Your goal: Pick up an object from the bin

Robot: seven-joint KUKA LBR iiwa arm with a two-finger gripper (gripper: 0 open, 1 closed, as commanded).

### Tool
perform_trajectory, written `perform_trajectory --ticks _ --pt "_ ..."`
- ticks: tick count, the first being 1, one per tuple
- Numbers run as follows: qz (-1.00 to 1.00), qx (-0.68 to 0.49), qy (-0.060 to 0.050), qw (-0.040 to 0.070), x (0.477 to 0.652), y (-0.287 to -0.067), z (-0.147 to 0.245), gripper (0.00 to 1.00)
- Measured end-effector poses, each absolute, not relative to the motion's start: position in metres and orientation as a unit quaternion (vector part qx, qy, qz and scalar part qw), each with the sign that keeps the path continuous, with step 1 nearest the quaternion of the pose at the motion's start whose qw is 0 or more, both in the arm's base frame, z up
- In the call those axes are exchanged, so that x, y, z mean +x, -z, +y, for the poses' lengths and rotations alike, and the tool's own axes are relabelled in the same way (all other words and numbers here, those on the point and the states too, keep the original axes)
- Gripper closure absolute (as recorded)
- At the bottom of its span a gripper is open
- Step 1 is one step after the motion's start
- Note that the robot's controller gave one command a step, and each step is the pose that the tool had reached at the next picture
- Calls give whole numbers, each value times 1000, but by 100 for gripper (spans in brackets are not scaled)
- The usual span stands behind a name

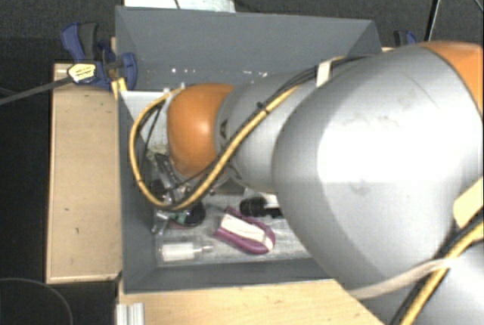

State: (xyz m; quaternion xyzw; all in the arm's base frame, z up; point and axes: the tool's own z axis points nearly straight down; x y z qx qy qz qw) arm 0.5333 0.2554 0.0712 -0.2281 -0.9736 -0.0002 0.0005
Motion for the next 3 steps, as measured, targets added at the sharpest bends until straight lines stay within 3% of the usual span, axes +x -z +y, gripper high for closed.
perform_trajectory --ticks 1,2,3 --pt "-974 -228 2 0 534 -72 256 100" --pt "-974 -226 3 -3 536 -151 257 100" --pt "-975 -223 2 -2 537 -196 257 100"
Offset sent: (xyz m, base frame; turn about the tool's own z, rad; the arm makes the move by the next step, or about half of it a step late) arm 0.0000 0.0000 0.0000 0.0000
